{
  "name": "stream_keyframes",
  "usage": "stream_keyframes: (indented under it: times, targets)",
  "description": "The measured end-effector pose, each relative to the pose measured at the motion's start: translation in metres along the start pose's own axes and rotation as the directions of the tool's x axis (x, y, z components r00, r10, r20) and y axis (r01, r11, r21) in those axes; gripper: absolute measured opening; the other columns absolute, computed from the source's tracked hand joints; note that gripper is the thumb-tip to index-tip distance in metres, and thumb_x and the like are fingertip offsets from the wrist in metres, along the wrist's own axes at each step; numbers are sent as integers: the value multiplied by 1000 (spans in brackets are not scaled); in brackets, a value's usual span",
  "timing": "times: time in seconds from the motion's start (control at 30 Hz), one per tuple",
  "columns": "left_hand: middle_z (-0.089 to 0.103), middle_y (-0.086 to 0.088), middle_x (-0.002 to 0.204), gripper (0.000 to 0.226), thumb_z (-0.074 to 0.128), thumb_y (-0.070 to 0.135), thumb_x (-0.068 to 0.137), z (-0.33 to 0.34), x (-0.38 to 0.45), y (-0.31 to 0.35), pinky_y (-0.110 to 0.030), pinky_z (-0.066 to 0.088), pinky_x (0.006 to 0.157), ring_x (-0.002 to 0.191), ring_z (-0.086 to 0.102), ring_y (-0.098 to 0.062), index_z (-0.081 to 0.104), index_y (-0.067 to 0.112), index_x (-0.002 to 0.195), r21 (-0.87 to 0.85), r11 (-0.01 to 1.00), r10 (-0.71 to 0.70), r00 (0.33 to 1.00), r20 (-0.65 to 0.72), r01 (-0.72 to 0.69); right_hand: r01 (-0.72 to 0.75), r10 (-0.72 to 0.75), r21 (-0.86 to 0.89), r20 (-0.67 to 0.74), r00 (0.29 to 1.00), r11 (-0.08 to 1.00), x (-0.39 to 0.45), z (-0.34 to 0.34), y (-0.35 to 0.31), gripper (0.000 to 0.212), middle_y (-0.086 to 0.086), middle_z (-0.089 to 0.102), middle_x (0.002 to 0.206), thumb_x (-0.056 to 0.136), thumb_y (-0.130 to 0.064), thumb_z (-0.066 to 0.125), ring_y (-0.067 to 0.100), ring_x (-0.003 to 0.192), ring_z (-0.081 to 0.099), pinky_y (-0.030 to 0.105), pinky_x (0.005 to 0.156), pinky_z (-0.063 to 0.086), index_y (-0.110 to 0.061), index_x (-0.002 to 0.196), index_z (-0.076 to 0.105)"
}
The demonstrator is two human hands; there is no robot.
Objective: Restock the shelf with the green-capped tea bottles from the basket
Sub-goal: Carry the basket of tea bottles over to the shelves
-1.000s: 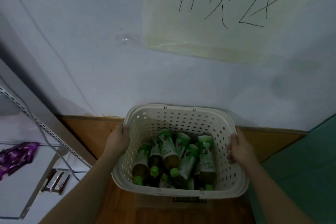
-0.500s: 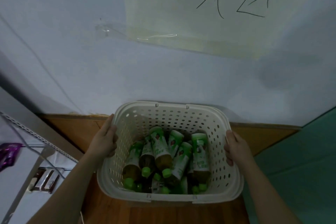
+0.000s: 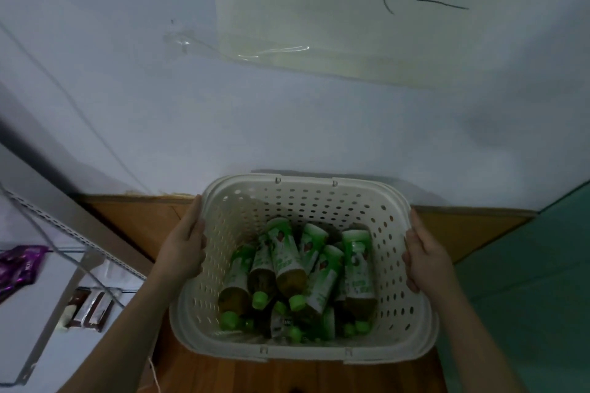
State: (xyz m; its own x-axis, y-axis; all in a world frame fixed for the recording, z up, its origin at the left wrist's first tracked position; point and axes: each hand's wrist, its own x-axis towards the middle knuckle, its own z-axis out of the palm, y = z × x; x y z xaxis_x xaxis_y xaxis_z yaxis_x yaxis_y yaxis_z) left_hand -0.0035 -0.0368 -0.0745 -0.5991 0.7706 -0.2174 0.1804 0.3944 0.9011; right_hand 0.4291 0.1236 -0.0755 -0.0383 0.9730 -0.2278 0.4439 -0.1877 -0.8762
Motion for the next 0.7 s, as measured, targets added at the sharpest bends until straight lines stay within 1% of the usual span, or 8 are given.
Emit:
stream_keyframes:
  times: [0.07, 0.1, 0.2, 0.37, 0.47, 0.6, 0.63, 0.7]
  targets:
    - [49, 1, 72, 48, 41, 33, 115, -1, -7, 2, -29, 42, 50, 55, 44, -17, 39, 48, 161, 71, 996, 55, 998, -7, -54, -5, 5, -15, -20, 1000, 1000, -14, -5, 4, 46, 9, 52, 74, 116, -45, 46, 24, 59, 45, 35, 52, 46, -71, 154, 40]
    - [50, 2, 71, 48, 41, 33, 115, -3, -9, 3, -29, 43, 49, 55, 45, -17, 40, 49, 160, 81, 995, 64, 998, 1, -64, -9, 9, -16, -34, 999, 1000, -20, -7, 5, 46, 9, 52, 74, 116, -45, 46, 23, 59, 45, 35, 51, 46, -71, 154, 40]
    - [48, -6, 72, 50, 42, 34, 116, -5, -12, 13, -32, 37, 49, 54, 40, -22, 38, 70, 151, 14, 999, 44, 997, 57, -45, 6, -6, 0, -69, 998, 1000, -41, -18, 4, 47, 7, 52, 73, 115, -47, 47, 23, 57, 47, 36, 52, 48, -75, 152, 38]
    - [46, -4, 68, 51, 42, 35, 116, -4, -15, 44, -31, 35, 48, 49, 38, -20, 37, 70, 151, 52, 991, 115, 984, 137, -123, 3, -7, -29, -133, 991, 1000, -75, -44, -6, 49, 5, 50, 71, 115, -44, 51, 22, 56, 46, 37, 50, 48, -70, 154, 40]
    - [50, -7, 72, 52, 44, 36, 115, -2, -22, 67, -33, 38, 48, 53, 42, -21, 33, 69, 154, 86, 980, 161, 970, 181, -178, -2, -8, -49, -205, 979, 999, -97, -61, -10, 50, 6, 51, 70, 115, -41, 51, 22, 54, 46, 37, 50, 49, -67, 156, 40]
    - [59, -9, 72, 55, 46, 38, 114, 9, -34, 88, -37, 46, 49, 54, 52, -23, 28, 68, 156, 149, 947, 242, 939, 245, -283, -15, -11, -85, -296, 955, 996, -132, -82, -13, 54, 7, 54, 68, 114, -40, 54, 23, 50, 50, 38, 49, 52, -70, 156, 36]
    - [65, -13, 77, 55, 45, 39, 113, 13, -37, 91, -41, 50, 51, 56, 58, -25, 27, 68, 157, 165, 938, 255, 928, 271, -306, -25, -10, -102, -323, 946, 994, -142, -87, -12, 55, 8, 58, 68, 113, -41, 54, 23, 48, 53, 38, 48, 53, -71, 155, 34]
    - [73, -26, 105, 56, 44, 41, 113, 23, -41, 97, -46, 58, 59, 66, 68, -31, 24, 66, 159, 204, 909, 288, 900, 327, -365, -66, 12, -132, -372, 928, 989, -163, -96, -9, 57, 11, 68, 75, 113, -42, 55, 24, 46, 59, 36, 50, 55, -71, 155, 30]
